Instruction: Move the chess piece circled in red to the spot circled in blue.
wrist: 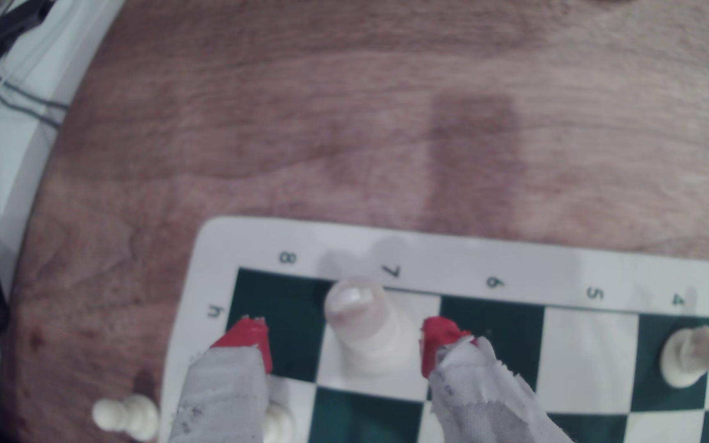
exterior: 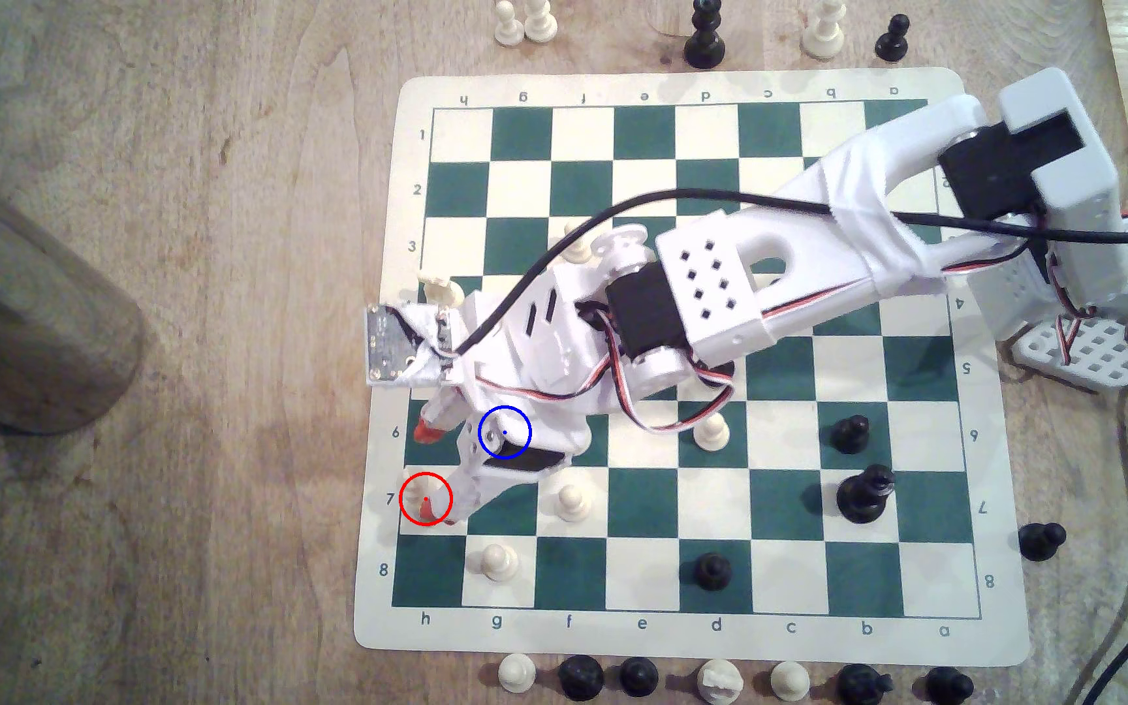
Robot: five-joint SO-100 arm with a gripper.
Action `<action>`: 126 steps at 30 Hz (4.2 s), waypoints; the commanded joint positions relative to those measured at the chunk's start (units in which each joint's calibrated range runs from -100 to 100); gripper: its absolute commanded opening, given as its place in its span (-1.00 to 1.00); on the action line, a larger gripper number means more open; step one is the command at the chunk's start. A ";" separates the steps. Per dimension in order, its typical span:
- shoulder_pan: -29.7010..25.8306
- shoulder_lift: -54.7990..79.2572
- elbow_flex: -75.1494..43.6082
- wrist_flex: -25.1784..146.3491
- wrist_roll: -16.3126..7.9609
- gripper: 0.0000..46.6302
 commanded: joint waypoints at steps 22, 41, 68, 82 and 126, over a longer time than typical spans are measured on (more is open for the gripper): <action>0.46 3.52 -10.30 -2.91 -0.29 -0.20; 0.22 4.79 -11.30 -3.40 -0.34 -0.41; -1.73 -2.68 -13.11 1.18 -1.90 -0.99; -1.42 -7.18 -9.76 2.16 -1.86 -0.99; 3.19 -17.62 13.27 -1.60 0.10 -0.99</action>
